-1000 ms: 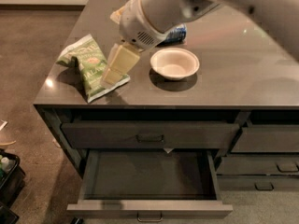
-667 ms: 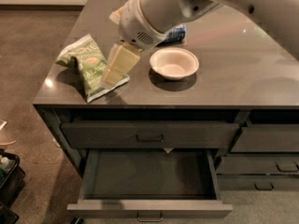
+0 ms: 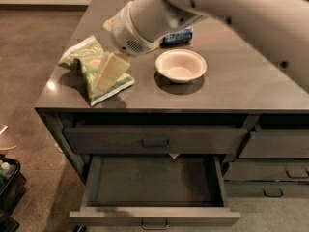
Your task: Place green jalapeno chip bag into middle drawer
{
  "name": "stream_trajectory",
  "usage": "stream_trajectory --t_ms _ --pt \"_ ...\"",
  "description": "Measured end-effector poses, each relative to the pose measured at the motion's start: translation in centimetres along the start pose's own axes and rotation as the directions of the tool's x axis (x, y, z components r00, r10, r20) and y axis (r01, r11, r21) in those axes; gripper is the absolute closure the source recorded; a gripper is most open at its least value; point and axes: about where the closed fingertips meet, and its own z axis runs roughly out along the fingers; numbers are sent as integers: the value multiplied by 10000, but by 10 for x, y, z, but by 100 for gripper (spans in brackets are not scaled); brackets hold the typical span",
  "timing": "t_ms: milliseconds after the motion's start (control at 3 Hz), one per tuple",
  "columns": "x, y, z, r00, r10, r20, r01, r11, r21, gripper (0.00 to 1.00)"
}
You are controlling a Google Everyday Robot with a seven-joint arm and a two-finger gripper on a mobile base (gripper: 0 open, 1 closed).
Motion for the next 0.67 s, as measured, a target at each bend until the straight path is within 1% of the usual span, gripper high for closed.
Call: stream_trajectory --t_ms 333,667 --pt "-10 -3 43 9992 -125 386 147 9981 -591 0" --pt "-13 3 76 9983 -124 562 193 9921 -1239 0"
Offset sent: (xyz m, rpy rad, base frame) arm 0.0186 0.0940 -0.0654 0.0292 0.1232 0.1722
